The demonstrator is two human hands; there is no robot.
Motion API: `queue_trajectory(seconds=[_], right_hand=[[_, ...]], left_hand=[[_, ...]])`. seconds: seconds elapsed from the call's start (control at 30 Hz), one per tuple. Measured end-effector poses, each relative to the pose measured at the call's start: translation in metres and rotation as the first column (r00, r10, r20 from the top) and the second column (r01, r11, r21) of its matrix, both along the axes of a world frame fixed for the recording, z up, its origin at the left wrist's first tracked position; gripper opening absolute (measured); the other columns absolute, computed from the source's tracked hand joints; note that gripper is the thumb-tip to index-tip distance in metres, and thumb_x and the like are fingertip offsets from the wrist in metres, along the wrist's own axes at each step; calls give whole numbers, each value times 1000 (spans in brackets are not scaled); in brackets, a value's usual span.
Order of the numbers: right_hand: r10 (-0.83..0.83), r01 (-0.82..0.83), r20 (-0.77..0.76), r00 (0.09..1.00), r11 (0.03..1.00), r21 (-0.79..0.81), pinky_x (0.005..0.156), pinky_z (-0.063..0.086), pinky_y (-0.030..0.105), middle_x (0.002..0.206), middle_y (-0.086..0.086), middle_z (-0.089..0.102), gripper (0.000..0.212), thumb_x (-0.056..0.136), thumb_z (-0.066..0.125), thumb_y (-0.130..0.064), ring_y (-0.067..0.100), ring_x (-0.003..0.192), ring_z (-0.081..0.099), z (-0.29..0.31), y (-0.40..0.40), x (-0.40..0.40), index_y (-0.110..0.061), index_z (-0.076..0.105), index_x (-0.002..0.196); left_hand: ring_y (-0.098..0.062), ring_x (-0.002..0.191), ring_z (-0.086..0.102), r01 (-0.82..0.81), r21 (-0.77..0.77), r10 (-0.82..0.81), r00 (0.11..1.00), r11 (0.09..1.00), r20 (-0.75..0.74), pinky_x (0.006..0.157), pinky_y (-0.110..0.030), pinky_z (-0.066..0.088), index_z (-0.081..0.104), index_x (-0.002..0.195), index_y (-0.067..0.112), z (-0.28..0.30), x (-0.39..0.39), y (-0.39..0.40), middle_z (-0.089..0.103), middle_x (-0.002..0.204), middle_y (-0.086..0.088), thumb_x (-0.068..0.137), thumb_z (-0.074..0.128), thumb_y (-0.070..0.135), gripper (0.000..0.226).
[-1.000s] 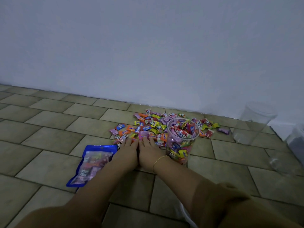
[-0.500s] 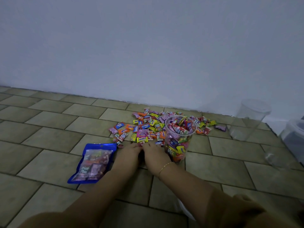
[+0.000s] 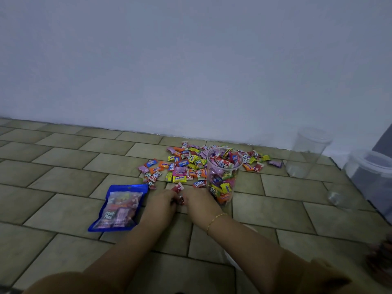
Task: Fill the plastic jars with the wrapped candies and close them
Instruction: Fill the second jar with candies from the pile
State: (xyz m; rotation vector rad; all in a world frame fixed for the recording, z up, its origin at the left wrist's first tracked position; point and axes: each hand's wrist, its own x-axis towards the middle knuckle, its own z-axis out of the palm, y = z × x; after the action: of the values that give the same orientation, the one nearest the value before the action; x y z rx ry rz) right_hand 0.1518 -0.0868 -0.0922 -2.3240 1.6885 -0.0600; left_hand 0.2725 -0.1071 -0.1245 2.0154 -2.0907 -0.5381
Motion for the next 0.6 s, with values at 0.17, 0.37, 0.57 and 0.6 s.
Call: queue_trajectory(seconds=[0.17, 0.37, 0.57, 0.6], right_hand=[[-70, 53, 85, 994, 981, 184, 93, 43, 33, 124, 15, 55, 30, 92, 50, -5, 31, 113, 54, 53, -4, -2, -5, 58, 121], [9, 206, 604, 797, 936, -286, 59, 36, 10, 86, -9, 57, 22, 86, 55, -4, 4, 75, 51, 94, 31, -45, -22, 52, 75], [-2, 306, 697, 717, 899, -312, 53, 37, 9, 76, -13, 52, 25, 86, 57, -4, 3, 66, 48, 120, 13, -84, -24, 48, 73], [-21, 310, 699, 715, 905, -290, 54, 37, 10, 78, -12, 52, 22, 87, 58, -5, 3, 67, 48, 119, 9, -88, -22, 49, 76]], left_hand=[[-7, 88, 58, -229, -79, 186, 913, 970, -363, 73, -19, 47, 65, 106, 17, 11, 0, 11, 65, 108, 0, 92, 57, 13, 17], [-14, 74, 63, -440, 55, 232, 361, 896, -903, 59, -23, 51, 68, 91, 17, 50, -8, 2, 70, 96, -8, 84, 66, 4, 14], [-22, 86, 62, -239, -37, 0, 153, 970, -988, 82, -41, 51, 66, 89, 12, 113, -52, -9, 68, 91, -10, 85, 63, -2, 15], [-20, 87, 62, -205, -69, -36, 160, 976, -987, 82, -38, 51, 65, 89, 13, 119, -59, -8, 67, 91, -9, 86, 61, -2, 16]])
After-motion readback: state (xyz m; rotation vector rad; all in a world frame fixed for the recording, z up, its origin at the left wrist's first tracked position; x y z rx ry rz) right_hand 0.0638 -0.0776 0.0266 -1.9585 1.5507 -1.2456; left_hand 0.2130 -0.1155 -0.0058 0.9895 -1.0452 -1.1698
